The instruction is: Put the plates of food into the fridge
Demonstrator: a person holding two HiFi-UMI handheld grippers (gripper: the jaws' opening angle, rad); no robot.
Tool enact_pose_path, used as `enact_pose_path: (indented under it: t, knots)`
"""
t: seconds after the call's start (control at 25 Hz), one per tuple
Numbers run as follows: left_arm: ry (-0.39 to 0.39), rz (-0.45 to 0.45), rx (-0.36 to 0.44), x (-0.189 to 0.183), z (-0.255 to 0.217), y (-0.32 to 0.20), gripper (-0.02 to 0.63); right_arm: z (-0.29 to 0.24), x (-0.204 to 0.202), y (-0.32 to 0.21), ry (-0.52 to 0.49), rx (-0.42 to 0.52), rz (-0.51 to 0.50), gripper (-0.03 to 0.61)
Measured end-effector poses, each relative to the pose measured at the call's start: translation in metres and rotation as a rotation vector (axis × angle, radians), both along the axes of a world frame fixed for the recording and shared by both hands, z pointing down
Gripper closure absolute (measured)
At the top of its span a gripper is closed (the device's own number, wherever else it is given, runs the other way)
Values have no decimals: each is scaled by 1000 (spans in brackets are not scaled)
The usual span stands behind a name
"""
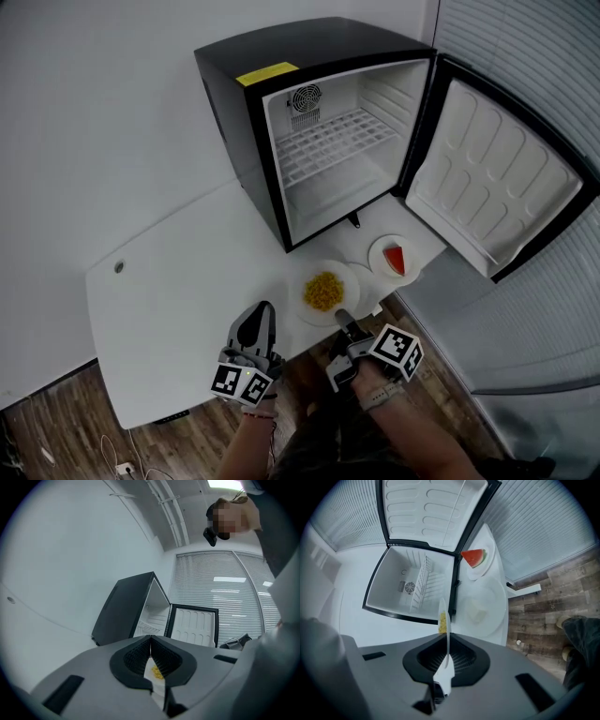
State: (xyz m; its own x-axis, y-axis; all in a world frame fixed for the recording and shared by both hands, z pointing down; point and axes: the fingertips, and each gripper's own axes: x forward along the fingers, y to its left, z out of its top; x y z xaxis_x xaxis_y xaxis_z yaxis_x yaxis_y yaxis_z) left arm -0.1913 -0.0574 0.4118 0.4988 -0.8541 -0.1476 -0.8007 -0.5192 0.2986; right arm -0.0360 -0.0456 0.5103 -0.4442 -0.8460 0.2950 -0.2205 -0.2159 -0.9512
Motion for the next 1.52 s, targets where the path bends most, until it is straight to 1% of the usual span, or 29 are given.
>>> enact_pose_path:
  t: [0.36, 0.48, 0.64, 0.84, 1.08, 1.4, 1.52]
  knots:
    - [-14, -52, 15, 11, -2, -57, 607, -9, 31, -55, 11, 12, -3, 564]
    - [-19, -78, 5, 11, -2, -75, 607, -13, 37, -70, 2, 10, -10, 563]
    - [-27, -108, 19, 9, -9, -100, 607, -35, 45, -90, -24, 25, -21, 563]
    - [-39, -149, 38, 3, -19, -129, 607, -72, 54, -111, -20, 76, -56, 563]
    - [-64, -179, 70, -3, -32, -161, 607, -106, 57, -129, -11, 126, -106, 563]
    - [-66, -203, 64, -7, -36, -182, 607, -139, 51, -168, 1, 179, -152, 563]
    - [-66, -205, 64, -5, -37, -184, 607, -145, 44, -187, -16, 183, -158, 563]
